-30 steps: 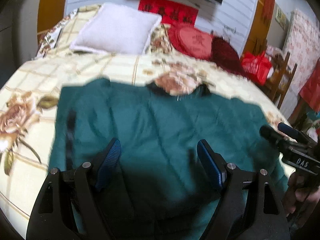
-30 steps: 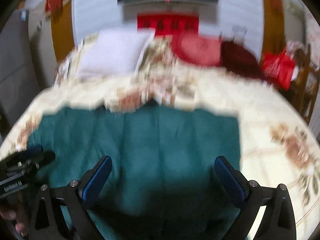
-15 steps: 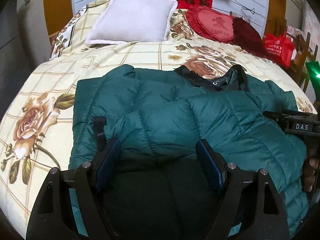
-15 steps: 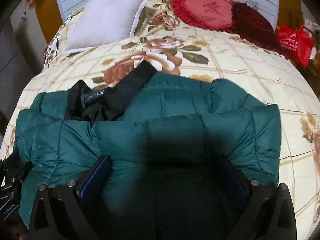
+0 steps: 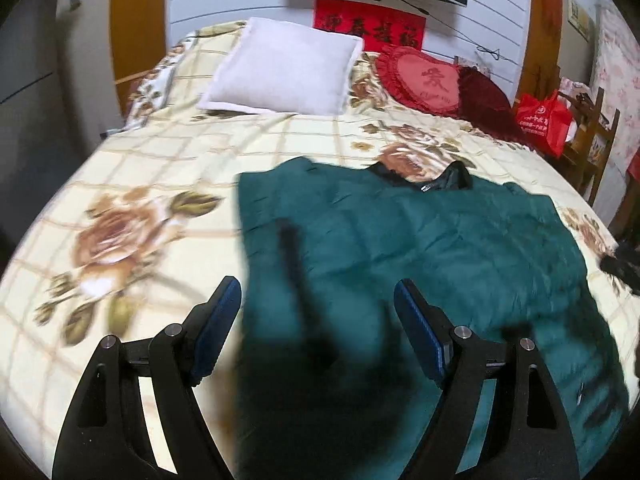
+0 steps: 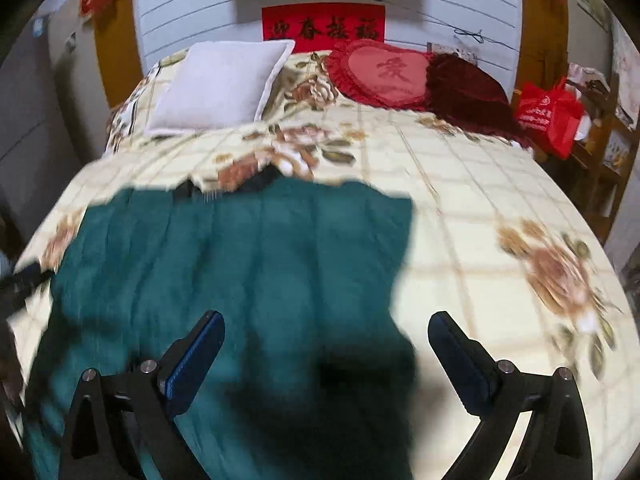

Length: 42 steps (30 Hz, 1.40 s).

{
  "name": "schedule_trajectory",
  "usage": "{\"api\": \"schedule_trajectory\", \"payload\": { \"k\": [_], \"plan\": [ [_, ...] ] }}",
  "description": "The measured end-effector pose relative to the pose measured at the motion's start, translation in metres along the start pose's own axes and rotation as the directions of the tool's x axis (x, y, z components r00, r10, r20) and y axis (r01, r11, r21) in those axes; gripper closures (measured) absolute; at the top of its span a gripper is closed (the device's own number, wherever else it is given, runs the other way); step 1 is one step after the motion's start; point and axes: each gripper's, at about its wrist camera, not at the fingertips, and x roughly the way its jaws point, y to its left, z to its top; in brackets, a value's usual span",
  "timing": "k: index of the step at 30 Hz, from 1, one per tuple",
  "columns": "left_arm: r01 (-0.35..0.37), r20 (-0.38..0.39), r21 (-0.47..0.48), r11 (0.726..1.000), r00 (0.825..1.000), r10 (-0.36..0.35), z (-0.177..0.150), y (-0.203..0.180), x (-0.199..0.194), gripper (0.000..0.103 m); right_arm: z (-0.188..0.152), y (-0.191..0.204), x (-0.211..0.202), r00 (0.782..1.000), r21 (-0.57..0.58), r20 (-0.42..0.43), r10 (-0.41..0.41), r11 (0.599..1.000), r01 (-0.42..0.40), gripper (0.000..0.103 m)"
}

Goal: Fold large clothes

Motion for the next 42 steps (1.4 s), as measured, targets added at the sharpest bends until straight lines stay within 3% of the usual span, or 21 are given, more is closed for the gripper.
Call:
{"api": "schedule_trajectory", "payload": {
  "k": [7, 11, 16, 22, 25, 27, 29, 30, 32, 35, 36, 38, 39, 42],
  "plan": [
    [-0.051, -0.086, -0.036, 0.998, 0.995, 0.048, -0.071, 0.054, -0.065, 0.024, -0.113, -0.030, -0.061, 0.997, 0.029, -0.062, 0.055, 0.998, -0.054, 0.001],
    [-0.054, -0.144, -0.038, 0.998, 0.988, 0.049, -0.121, 0.061, -0.082, 0.024, -0.173, -0.040, -0.082, 0.993, 0.056, -0.072, 0.095, 0.994, -0.092, 0.001],
    [-0.049, -0.177, -0.018, 0.999, 0.983, 0.045, -0.167, 0.055, -0.099, 0.024, -0.215, -0.048, -0.084, 0.985, 0.124, -0.090, 0.150, 0.983, -0.138, 0.001],
    [0.008, -0.209, -0.102, 0.995, 0.978, -0.029, -0.189, 0.059, -0.109, 0.023, -0.225, -0.047, -0.093, 0.971, 0.147, -0.064, 0.229, 0.965, -0.217, 0.001],
    [0.087, -0.196, -0.160, 0.983, 0.973, -0.118, -0.196, 0.062, -0.118, 0.024, -0.226, -0.037, -0.095, 0.937, 0.136, -0.058, 0.346, 0.932, -0.336, 0.001],
    [0.147, -0.200, -0.152, 0.977, 0.964, -0.176, -0.197, 0.056, -0.121, 0.023, -0.227, -0.031, -0.095, 0.930, 0.118, -0.062, 0.364, 0.927, -0.355, 0.001],
    [0.259, -0.205, -0.130, 0.957, 0.937, -0.281, -0.199, 0.042, -0.122, 0.023, -0.227, -0.029, -0.095, 0.929, 0.118, -0.058, 0.366, 0.926, -0.358, 0.001],
    [0.276, -0.211, -0.103, 0.956, 0.933, -0.292, -0.199, 0.034, -0.122, 0.023, -0.228, -0.030, -0.095, 0.925, 0.133, -0.051, 0.376, 0.921, -0.367, 0.001],
    [0.256, -0.213, -0.059, 0.965, 0.941, -0.262, -0.199, 0.025, -0.121, 0.021, -0.228, -0.033, -0.095, 0.922, 0.150, -0.039, 0.386, 0.914, -0.377, 0.001],
    [0.287, -0.212, -0.087, 0.954, 0.930, -0.299, -0.196, 0.022, -0.120, 0.018, -0.229, -0.032, -0.096, 0.922, 0.154, -0.032, 0.386, 0.914, -0.377, 0.000],
    [0.306, -0.206, -0.093, 0.947, 0.925, -0.319, -0.196, 0.022, -0.121, 0.018, -0.229, -0.031, -0.096, 0.916, 0.154, -0.035, 0.400, 0.908, -0.391, 0.000],
    [0.368, -0.184, -0.104, 0.924, 0.906, -0.382, -0.193, 0.021, -0.126, 0.018, -0.228, -0.033, -0.096, 0.871, 0.176, -0.028, 0.490, 0.861, -0.478, 0.001],
    [0.375, -0.173, -0.105, 0.921, 0.905, -0.388, -0.192, 0.022, -0.128, 0.018, -0.228, -0.035, -0.097, 0.863, 0.184, -0.020, 0.505, 0.850, -0.493, 0.002],
    [0.324, -0.172, -0.165, 0.932, 0.921, -0.350, -0.190, 0.036, -0.120, 0.018, -0.229, -0.046, -0.096, 0.871, 0.231, -0.004, 0.491, 0.848, -0.477, 0.007]
  ]
}}
